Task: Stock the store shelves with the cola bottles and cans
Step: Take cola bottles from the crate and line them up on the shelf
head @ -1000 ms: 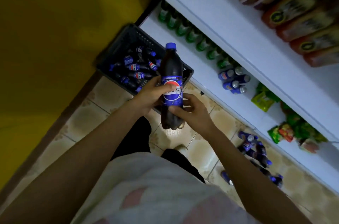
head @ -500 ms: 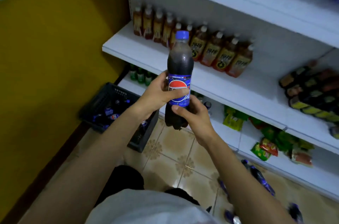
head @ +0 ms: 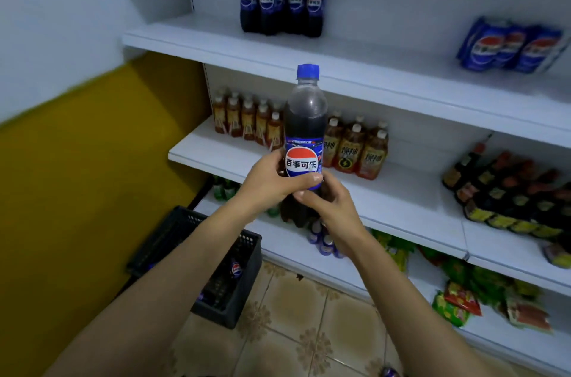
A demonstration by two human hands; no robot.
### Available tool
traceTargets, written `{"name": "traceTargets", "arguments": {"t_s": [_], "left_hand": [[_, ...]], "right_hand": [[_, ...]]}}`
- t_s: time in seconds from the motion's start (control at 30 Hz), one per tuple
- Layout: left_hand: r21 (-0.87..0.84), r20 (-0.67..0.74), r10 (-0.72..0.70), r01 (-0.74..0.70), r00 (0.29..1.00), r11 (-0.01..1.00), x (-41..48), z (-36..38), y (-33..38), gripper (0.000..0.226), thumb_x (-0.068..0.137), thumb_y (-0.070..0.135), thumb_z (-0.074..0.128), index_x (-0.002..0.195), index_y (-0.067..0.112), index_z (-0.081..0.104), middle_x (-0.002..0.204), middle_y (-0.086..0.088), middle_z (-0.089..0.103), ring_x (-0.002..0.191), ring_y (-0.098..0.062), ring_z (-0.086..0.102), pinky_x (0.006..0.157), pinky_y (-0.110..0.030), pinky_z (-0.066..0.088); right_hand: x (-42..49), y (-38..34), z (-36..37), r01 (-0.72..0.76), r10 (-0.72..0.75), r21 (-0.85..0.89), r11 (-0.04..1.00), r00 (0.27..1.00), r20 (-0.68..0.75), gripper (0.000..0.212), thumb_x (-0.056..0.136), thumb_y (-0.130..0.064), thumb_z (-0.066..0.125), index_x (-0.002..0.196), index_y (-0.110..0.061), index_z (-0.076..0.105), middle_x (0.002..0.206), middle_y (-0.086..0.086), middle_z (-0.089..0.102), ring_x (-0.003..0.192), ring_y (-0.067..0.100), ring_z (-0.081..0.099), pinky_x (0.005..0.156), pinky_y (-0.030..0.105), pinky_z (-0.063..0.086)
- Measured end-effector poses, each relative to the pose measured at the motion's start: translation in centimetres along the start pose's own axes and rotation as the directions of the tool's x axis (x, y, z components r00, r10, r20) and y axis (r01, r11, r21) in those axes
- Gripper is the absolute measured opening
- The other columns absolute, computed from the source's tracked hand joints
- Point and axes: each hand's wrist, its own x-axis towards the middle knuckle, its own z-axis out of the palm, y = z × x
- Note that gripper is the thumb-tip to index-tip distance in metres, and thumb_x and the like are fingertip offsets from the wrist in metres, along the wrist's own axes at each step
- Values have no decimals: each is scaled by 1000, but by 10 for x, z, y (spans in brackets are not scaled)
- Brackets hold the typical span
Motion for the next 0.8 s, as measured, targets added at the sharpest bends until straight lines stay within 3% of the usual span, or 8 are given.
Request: {"name": "traceTargets", "arguments": {"t_s": [0.1, 0.27, 0.37, 0.47, 0.57, 0.67, 0.8], "left_hand": [[-24, -64, 42, -44, 997, 999, 7, 1, 9, 63, 67, 30, 84, 124, 20, 57, 110, 2, 69, 102, -12, 65, 90, -36, 55], [-27, -117, 124, -128, 985, 991, 25, -8, 23, 63, 57, 34, 87, 113, 32, 59, 103, 8, 72, 96, -8, 68, 86, -35, 55], [4, -104, 180, -180, 978, 984, 46, -15, 34, 69, 54, 35, 87, 116, 26, 59, 104, 6, 72, 97, -10, 68, 84, -32, 55], [19, -74, 200, -199, 977, 980, 72, -14, 38, 63, 60, 25, 88, 116, 25, 59, 103, 7, 72, 96, -9, 68, 82, -29, 56], [-14, -68, 191, -193, 979, 981, 104, -10, 40, 62, 62, 20, 87, 118, 22, 60, 104, 3, 72, 98, -12, 68, 85, -36, 57], [-45, -49, 191, -193, 980, 980, 148, -19, 49, 57, 64, 20, 86, 114, 29, 60, 103, 6, 72, 97, -9, 68, 83, -32, 57], [-57, -24, 183, -184, 983, 981, 227, -47, 70, 44, 64, 21, 85, 98, 36, 60, 89, 14, 73, 85, 1, 68, 66, -15, 54]], "right_hand": [[14, -15, -8, 54, -52, -30, 998, 997, 59, 50, 81, -8, 74, 126, -20, 56, 115, -2, 69, 106, 14, 65, 81, 21, 52], [39, -41, -26, 86, -60, -231, 969, 991, 116, 72, 73, -19, 83, 135, -28, 47, 124, -6, 63, 113, 10, 60, 87, 31, 54], [56, -58, -37, 141, -116, -311, 940, 988, 98, 76, 73, -21, 83, 138, -28, 45, 122, -8, 63, 112, 6, 60, 92, 30, 52], [78, -74, -44, 229, -188, -384, 895, 972, 141, 70, 74, -19, 83, 134, -25, 47, 115, -10, 65, 105, 5, 63, 80, 24, 55], [108, -84, -45, 264, -228, -494, 828, 964, 134, 68, 73, -25, 83, 129, -26, 46, 111, -18, 61, 97, -5, 61, 67, 16, 54], [149, -94, -48, 282, -287, -564, 776, 954, 82, 66, 72, -30, 82, 127, -31, 45, 108, -23, 60, 96, -10, 59, 70, 7, 49], [230, -120, -50, 248, -283, -608, 754, 958, 41, 64, 72, -33, 81, 128, -24, 50, 111, -12, 63, 93, 2, 62, 72, 12, 51]]}}
